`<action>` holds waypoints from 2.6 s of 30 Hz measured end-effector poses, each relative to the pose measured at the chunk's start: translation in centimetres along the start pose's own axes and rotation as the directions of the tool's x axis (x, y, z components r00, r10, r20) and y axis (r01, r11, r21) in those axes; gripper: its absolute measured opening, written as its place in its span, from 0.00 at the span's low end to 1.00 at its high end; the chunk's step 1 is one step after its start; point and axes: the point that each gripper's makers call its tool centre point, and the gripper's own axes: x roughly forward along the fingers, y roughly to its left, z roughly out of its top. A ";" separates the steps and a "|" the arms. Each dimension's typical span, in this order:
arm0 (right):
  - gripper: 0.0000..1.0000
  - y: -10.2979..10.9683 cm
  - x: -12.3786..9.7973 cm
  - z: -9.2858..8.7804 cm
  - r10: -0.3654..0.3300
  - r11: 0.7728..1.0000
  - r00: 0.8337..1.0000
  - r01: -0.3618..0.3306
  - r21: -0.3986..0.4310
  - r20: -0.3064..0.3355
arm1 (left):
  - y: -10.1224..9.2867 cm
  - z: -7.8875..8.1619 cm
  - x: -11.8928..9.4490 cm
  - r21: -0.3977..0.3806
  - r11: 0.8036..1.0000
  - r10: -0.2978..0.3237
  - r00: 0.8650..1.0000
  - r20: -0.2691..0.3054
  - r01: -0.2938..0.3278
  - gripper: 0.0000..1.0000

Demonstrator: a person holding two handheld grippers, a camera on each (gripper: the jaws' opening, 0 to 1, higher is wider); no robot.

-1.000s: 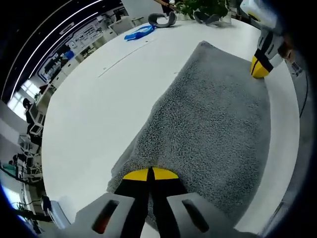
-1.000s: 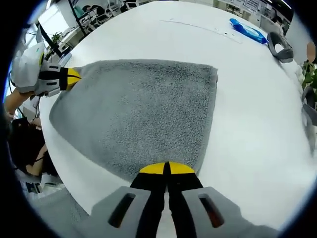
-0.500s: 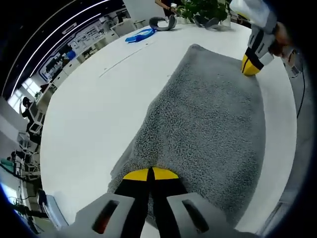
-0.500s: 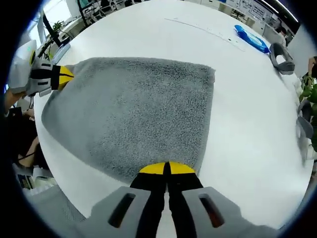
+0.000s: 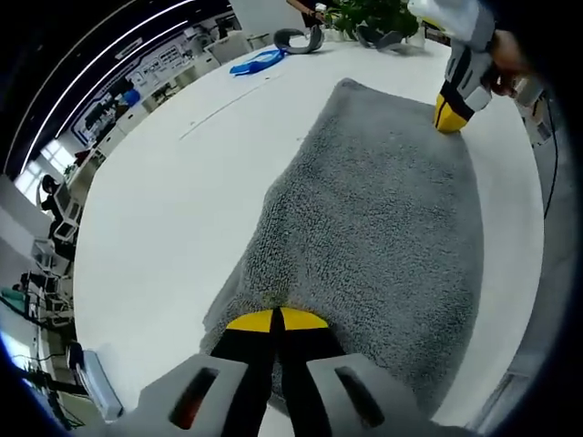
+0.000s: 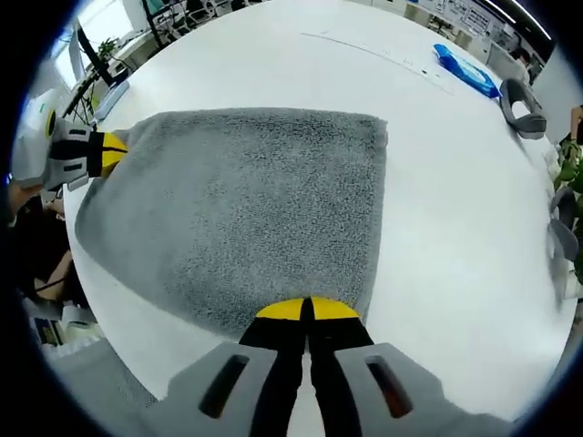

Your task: Fold the towel on the table until its edges align and the towel forms a compact rectangular stack.

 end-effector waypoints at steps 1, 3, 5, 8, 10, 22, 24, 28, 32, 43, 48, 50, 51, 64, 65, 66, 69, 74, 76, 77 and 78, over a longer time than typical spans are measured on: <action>0.00 -0.1 0.0 0.1 0.001 1.000 1.000 -0.001 0.001 0.001 | -0.1 0.0 -0.1 0.001 1.000 -0.001 1.000 0.002 0.001 0.01; 0.00 -0.2 0.0 0.1 0.007 1.000 1.000 -0.007 0.007 0.005 | -0.2 -0.1 -0.1 -0.003 1.000 -0.005 1.000 0.002 0.005 0.01; 0.00 -0.3 0.1 0.2 0.013 1.000 1.000 -0.013 0.012 0.006 | -0.3 -0.1 -0.2 -0.004 1.000 -0.007 1.000 0.004 0.007 0.01; 0.00 -0.4 0.1 0.3 0.016 1.000 1.000 -0.017 0.013 0.006 | -0.5 -0.2 -0.3 -0.013 1.000 -0.008 1.000 0.007 0.008 0.01; 0.00 -0.5 0.1 0.4 0.015 1.000 1.000 -0.015 0.010 0.003 | -0.6 -0.3 -0.3 -0.019 1.000 -0.010 1.000 0.011 0.011 0.01; 0.00 -1.3 0.3 1.1 -0.004 1.000 1.000 0.004 -0.004 0.003 | -1.8 -0.8 -1.1 -0.027 0.999 -0.023 0.999 0.030 0.024 0.01; 0.00 -1.4 0.4 1.2 -0.005 1.000 1.000 0.005 -0.006 0.002 | -1.9 -0.9 -1.2 -0.030 0.999 -0.027 0.999 0.034 0.028 0.01; 0.00 -1.7 0.5 1.6 -0.010 1.000 1.000 0.011 -0.012 0.001 | -2.3 -1.0 -1.4 -0.043 0.998 -0.036 0.999 0.041 0.038 0.01; 0.00 -2.0 0.6 1.8 -0.015 1.000 1.000 0.015 -0.015 0.005 | -2.6 -1.1 -1.5 -0.053 0.998 -0.041 0.998 0.041 0.044 0.01; 0.00 -2.6 0.7 2.6 -0.022 0.999 1.000 0.023 -0.032 0.015 | -3.7 -1.2 -2.0 -0.060 0.997 -0.053 0.997 0.048 0.056 0.01; 0.00 -3.0 0.8 3.0 -0.027 0.999 1.000 0.028 -0.040 0.014 | -4.4 -1.3 -2.3 -0.063 0.996 -0.061 0.997 0.052 0.064 0.01; 0.00 -3.1 0.8 3.1 -0.029 0.999 0.999 0.030 -0.042 0.019 | -4.7 -1.3 -2.4 -0.065 0.996 -0.063 0.997 0.055 0.066 0.01; 0.00 -3.2 0.8 3.2 -0.029 0.999 0.999 0.030 -0.042 0.020 | -4.8 -1.3 -2.4 -0.065 0.996 -0.064 0.996 0.056 0.067 0.01; 0.00 -4.1 1.1 4.2 -0.048 0.997 0.998 0.051 -0.056 0.038 | -7.1 -1.1 -3.1 -0.038 0.995 -0.087 0.994 0.068 0.090 0.01; 0.00 -4.1 1.1 4.3 -0.052 0.997 0.998 0.055 -0.061 0.039 | -7.3 -1.1 -3.2 -0.038 0.995 -0.090 0.994 0.070 0.093 0.01; 0.00 -4.2 1.2 4.4 -0.055 0.996 0.998 0.058 -0.064 0.039 | -7.5 -1.1 -3.2 -0.040 0.995 -0.092 0.993 0.072 0.095 0.01; 0.00 -4.4 1.3 4.7 -0.064 0.995 0.997 0.067 -0.071 0.040 | -8.1 -0.9 -3.3 -0.029 0.994 -0.102 0.992 0.072 0.104 0.01; 0.00 -4.8 1.5 5.2 -0.073 0.993 0.997 0.076 -0.092 0.037 | -8.8 -0.8 -3.4 -0.018 0.993 -0.115 0.991 0.072 0.116 0.01; 0.00 -5.0 1.6 5.4 -0.073 0.993 0.997 0.077 -0.093 0.038 | -8.9 -0.7 -3.5 -0.017 0.993 -0.116 0.990 0.074 0.118 0.01; 0.00 -5.1 1.6 5.6 -0.074 0.993 0.997 0.077 -0.093 0.038 | -9.0 -0.7 -3.5 -0.017 0.993 -0.118 0.990 0.075 0.120 0.01; 0.00 -5.2 1.6 5.6 -0.073 0.993 0.997 0.077 -0.094 0.037 | -9.1 -0.7 -3.5 -0.017 0.992 -0.121 0.990 0.077 0.123 0.01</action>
